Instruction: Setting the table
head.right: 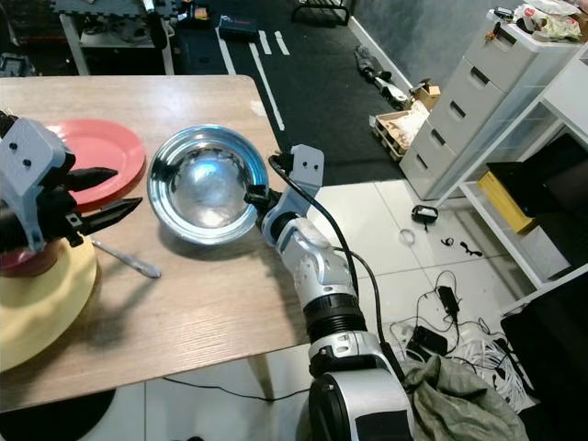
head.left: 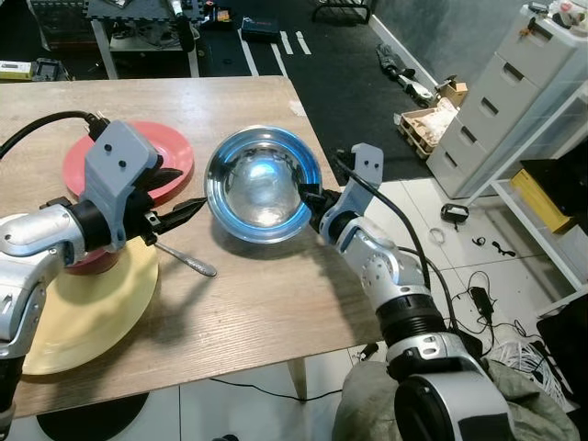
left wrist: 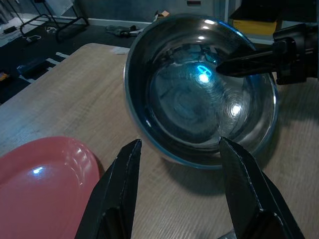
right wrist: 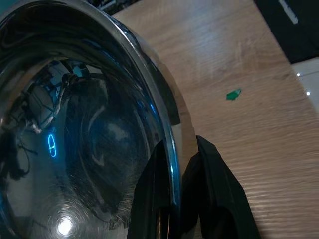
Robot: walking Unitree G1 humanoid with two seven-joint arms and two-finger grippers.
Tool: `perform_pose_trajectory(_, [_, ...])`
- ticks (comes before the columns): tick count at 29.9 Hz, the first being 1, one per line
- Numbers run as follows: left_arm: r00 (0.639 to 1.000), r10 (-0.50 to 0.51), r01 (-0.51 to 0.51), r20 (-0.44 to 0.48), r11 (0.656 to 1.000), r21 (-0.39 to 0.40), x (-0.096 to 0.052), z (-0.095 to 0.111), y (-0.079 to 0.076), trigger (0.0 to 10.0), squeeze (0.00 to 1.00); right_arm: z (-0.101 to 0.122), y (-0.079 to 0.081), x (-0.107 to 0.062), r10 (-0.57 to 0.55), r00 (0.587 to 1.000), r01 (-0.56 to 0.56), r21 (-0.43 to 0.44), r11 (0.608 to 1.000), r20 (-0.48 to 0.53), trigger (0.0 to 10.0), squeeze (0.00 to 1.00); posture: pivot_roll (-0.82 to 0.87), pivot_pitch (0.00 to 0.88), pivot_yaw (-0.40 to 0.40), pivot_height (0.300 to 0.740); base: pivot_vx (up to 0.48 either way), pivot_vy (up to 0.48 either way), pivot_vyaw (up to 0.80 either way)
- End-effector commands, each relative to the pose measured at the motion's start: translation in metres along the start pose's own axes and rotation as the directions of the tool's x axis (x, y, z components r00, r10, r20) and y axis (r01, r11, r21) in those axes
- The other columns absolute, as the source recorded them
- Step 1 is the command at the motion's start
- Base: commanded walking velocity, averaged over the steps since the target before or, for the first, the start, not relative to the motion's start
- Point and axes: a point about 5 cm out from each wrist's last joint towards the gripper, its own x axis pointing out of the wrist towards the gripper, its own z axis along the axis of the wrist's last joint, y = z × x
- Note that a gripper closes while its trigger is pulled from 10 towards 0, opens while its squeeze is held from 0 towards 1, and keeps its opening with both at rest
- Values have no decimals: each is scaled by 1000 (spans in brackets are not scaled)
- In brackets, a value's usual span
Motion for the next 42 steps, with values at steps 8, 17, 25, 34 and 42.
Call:
perform_pose_trajectory(8, [990, 133, -129, 47, 987, -92, 11, -2, -8, 10000, 0, 43, -11, -27, -24, 966, 14, 39, 999, 259, 0, 0, 125, 86, -5, 740, 0, 0, 0])
perform_pose_trajectory(17, [965, 221, -194, 145, 965, -178, 21, 15, -28, 10000, 0, 52, -25, -89, -100, 914, 120, -28, 992, 394, 10000, 0, 39, 22, 54, 740, 0, 0, 0])
perform_pose_trajectory(25, [934, 345, -314, 91, 915, -252, 31, -1, -42, 10000, 0, 33, -35, -122, -160, 906, 207, -81, 975, 391, 10000, 0, -19, 0, 80, 740, 0, 0, 0])
perform_pose_trajectory(34, [908, 414, -380, 57, 875, -301, 37, -10, -44, 10000, 0, 36, -42, -120, -180, 906, 237, -108, 965, 383, 10000, 0, -25, 0, 66, 740, 0, 0, 0])
perform_pose_trajectory(42, [891, 453, -418, 35, 847, -328, 39, -14, -48, 10000, 0, 32, -45, -122, -192, 914, 249, -123, 961, 356, 10000, 0, -25, 0, 63, 740, 0, 0, 0])
